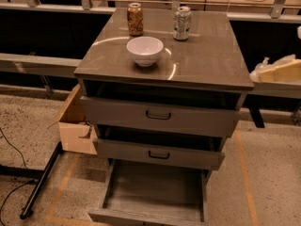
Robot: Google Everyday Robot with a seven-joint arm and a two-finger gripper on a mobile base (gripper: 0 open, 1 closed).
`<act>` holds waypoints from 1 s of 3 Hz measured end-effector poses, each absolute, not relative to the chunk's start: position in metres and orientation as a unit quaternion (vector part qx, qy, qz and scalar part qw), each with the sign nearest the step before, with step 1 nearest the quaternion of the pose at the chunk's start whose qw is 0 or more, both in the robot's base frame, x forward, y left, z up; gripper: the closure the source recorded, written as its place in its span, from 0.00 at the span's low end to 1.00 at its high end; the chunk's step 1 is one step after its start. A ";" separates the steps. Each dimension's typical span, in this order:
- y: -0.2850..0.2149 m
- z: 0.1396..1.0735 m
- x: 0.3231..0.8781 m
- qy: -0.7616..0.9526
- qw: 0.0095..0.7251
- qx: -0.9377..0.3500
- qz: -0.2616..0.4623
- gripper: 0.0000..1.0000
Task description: Place 7up can into bottom drawer
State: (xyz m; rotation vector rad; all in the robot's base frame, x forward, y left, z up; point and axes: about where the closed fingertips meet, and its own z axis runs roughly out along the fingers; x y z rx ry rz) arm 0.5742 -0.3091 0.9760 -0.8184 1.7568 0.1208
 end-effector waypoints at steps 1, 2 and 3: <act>-0.297 0.965 0.634 0.744 0.598 -0.293 0.060 0.00; -0.282 0.951 0.693 0.742 0.622 -0.244 0.057 0.00; -0.272 0.942 0.751 0.739 0.640 -0.206 0.048 0.00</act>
Offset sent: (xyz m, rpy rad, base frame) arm 0.1975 0.0334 -0.0376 0.2520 -0.1447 -0.2857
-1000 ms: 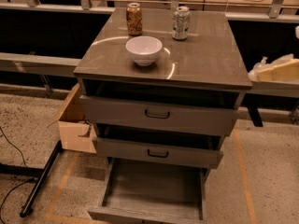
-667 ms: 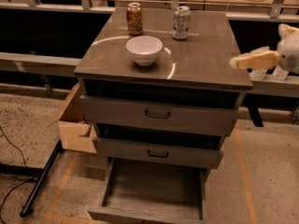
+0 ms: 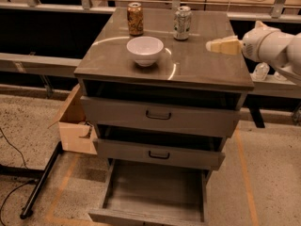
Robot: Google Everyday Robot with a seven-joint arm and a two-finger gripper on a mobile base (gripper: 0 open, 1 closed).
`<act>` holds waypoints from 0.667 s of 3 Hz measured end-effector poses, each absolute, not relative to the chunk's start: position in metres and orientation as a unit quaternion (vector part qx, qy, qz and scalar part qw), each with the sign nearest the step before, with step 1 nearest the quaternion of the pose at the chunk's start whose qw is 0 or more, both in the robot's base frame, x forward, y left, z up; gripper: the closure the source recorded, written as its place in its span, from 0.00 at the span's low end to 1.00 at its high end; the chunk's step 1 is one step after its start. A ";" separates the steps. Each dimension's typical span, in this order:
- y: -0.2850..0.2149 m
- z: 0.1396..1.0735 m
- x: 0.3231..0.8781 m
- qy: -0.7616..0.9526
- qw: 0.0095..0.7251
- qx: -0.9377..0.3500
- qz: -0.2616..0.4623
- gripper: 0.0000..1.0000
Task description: Place 7up can into bottom drawer
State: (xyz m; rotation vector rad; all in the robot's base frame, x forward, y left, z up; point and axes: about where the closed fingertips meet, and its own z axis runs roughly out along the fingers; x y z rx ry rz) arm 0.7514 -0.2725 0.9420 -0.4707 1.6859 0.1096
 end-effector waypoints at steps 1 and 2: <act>-0.252 0.938 0.797 0.732 0.651 -0.195 0.050 0.00; -0.224 0.933 0.837 0.728 0.655 -0.196 0.051 0.00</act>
Offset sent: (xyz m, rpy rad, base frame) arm 0.1325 0.0793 -0.0145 0.0244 -0.0492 -0.0072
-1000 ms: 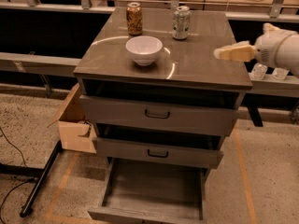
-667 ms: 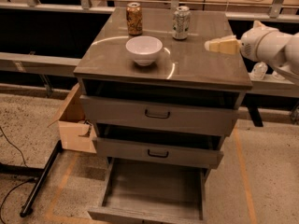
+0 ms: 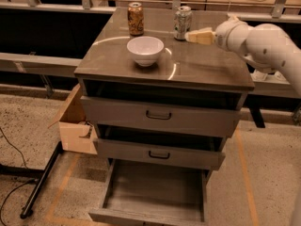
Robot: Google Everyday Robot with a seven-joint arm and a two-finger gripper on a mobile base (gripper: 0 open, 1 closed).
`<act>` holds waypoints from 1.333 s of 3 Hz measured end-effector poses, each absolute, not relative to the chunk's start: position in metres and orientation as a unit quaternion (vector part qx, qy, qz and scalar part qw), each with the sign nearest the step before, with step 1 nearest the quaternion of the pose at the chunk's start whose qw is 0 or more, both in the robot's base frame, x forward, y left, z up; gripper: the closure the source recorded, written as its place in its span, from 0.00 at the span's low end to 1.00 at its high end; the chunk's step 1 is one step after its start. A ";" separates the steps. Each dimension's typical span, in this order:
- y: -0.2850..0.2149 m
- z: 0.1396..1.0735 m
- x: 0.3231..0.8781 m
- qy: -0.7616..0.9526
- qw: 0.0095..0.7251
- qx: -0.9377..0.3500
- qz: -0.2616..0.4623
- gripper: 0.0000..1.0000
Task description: Place 7up can into bottom drawer
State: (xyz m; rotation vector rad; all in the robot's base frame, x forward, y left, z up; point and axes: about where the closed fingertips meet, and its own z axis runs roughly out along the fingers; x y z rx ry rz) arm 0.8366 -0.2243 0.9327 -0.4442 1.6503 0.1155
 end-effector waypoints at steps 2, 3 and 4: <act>-0.193 0.932 0.882 0.725 0.658 -0.197 0.051 0.00; -0.178 0.920 0.899 0.732 0.654 -0.182 0.061 0.00; -0.166 0.909 0.917 0.736 0.650 -0.176 0.066 0.00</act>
Offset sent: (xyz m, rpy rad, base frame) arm 0.0338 0.0214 -0.0057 0.0002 0.0046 0.0106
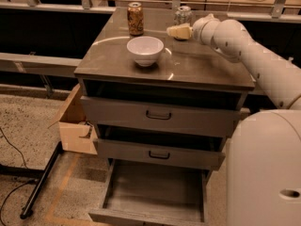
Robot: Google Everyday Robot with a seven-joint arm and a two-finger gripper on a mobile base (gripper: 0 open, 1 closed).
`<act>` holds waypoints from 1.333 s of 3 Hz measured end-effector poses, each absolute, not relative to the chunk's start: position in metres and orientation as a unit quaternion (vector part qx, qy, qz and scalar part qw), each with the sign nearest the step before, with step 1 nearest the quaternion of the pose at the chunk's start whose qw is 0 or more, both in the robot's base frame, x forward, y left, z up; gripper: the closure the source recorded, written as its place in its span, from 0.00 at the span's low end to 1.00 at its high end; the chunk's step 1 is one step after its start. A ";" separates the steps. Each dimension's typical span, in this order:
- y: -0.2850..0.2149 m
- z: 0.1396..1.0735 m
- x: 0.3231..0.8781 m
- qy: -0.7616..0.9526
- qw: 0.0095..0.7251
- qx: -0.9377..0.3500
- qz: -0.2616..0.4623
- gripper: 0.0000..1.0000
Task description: Place 7up can into bottom drawer
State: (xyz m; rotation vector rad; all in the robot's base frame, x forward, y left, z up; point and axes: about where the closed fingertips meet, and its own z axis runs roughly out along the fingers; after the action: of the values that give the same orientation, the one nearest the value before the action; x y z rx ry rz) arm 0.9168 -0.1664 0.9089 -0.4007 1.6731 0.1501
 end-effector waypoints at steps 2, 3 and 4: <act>-0.147 0.895 0.948 0.735 0.652 -0.171 0.068 0.00; -0.141 0.891 0.963 0.731 0.658 -0.168 0.067 0.00; -0.137 0.887 0.974 0.728 0.661 -0.167 0.068 0.18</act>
Offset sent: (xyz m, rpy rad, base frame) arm 0.0510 0.0232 -0.0157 0.0189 -0.0199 -0.0219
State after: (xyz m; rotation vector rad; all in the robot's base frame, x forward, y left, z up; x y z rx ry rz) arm 0.9741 -0.1375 0.8869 -0.3788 1.6473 0.1538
